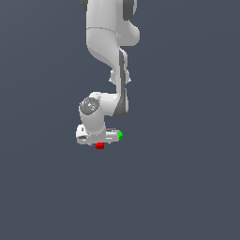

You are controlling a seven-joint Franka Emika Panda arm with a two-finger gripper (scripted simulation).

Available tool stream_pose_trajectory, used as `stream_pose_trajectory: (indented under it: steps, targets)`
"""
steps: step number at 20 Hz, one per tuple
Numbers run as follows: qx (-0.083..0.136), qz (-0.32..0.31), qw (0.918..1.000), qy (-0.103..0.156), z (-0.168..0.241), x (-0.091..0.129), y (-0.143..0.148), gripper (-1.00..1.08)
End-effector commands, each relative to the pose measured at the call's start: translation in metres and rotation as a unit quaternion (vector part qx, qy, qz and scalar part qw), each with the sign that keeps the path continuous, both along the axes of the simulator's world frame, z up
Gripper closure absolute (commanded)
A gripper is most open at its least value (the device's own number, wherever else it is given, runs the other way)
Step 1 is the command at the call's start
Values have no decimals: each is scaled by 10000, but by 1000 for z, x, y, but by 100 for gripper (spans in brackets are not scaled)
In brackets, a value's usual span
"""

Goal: Stack the red cube on top of the green cube.

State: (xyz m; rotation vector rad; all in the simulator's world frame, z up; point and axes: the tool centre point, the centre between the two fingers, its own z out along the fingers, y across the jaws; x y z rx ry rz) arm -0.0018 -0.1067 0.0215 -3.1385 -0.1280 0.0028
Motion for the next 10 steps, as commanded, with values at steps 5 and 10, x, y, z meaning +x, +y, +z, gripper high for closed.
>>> stream_pose_trajectory:
  steps: [5, 10]
  targets:
    - [-2, 3, 10000, -9, -2, 1, 0, 108]
    - [-2, 3, 10000, -9, -2, 1, 0, 108]
